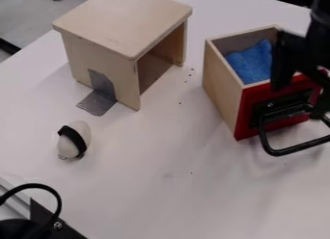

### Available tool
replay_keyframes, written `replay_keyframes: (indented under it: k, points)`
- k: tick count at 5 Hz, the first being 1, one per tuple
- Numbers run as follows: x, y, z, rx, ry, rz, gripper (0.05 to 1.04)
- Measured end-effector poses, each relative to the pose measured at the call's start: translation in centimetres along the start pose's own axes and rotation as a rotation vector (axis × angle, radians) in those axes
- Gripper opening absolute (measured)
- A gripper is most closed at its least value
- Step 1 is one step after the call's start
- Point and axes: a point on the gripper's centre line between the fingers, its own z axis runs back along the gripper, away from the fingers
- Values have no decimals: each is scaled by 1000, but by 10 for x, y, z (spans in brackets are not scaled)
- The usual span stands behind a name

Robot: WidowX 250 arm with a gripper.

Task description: Pulled the drawer out

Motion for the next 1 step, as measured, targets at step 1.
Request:
replay_keyframes:
  k: [1]
  points:
    - [-4,10,26,11,-63,48,1000]
